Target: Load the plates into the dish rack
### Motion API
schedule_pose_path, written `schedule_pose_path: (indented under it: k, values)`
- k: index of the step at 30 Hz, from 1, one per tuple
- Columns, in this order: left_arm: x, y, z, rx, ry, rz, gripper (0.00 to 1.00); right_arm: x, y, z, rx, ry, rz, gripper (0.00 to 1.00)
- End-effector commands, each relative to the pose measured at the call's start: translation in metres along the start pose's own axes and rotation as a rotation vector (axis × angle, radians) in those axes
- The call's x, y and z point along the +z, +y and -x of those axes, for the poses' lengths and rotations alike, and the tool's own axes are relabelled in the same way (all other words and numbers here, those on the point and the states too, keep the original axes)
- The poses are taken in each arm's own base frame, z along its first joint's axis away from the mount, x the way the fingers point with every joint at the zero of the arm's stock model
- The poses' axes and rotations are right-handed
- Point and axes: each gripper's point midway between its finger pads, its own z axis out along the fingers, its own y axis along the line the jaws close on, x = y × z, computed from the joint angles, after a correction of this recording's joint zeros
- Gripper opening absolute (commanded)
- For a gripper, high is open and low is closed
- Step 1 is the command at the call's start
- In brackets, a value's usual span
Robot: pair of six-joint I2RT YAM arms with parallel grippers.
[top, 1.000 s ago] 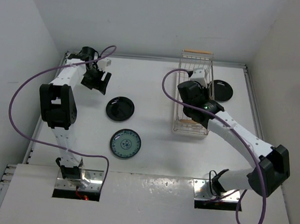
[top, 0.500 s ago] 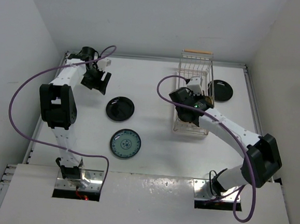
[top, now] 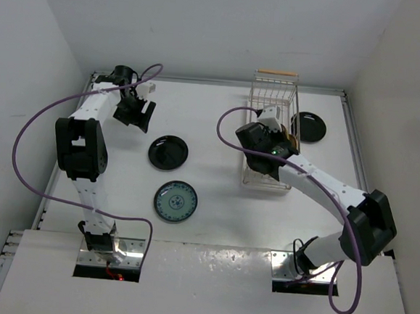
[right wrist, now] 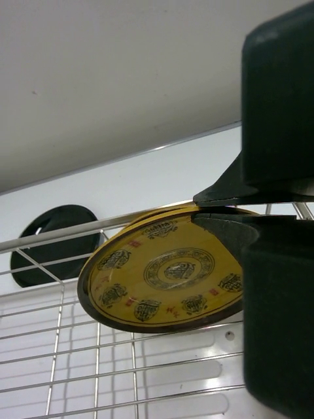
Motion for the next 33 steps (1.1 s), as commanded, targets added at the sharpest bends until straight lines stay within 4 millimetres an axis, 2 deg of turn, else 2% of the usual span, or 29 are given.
schedule_pose_path:
  k: [1, 5, 14, 20, 25, 30, 31, 32, 33]
  values:
    - [-0.002, -0.003, 0.003, 0.005, -0.013, 0.002, 0.82, -0.011, -0.014, 0.025, 0.032, -0.078, -0.040, 0.00]
    - [-0.002, -0.003, 0.003, 0.005, -0.013, 0.002, 0.82, -0.013, -0.014, 0.024, 0.038, -0.066, -0.064, 0.00]
    - [-0.002, -0.002, 0.003, 0.014, -0.013, 0.002, 0.82, -0.009, -0.014, 0.007, -0.001, -0.044, -0.087, 0.00]
    - [-0.002, -0.002, 0.003, 0.014, -0.013, 0.002, 0.82, -0.002, 0.005, -0.010, 0.020, 0.002, -0.013, 0.00]
    - [0.000, -0.004, 0.001, 0.023, -0.008, -0.010, 0.82, 0.003, 0.017, -0.021, -0.029, 0.029, -0.003, 0.00]
    - [0.003, -0.016, -0.001, 0.057, -0.005, -0.063, 0.82, 0.003, 0.024, -0.025, -0.031, 0.054, 0.033, 0.00]
    - [0.003, -0.022, 0.001, 0.079, -0.008, -0.078, 0.82, 0.001, 0.028, -0.021, -0.019, 0.052, 0.055, 0.03]
    - [0.005, -0.027, -0.001, 0.077, -0.009, -0.105, 0.82, 0.001, 0.028, -0.021, -0.023, 0.054, 0.061, 0.16]
    - [0.008, -0.029, -0.004, 0.092, 0.002, -0.126, 0.82, 0.000, 0.027, -0.016, -0.027, 0.051, 0.065, 0.23]
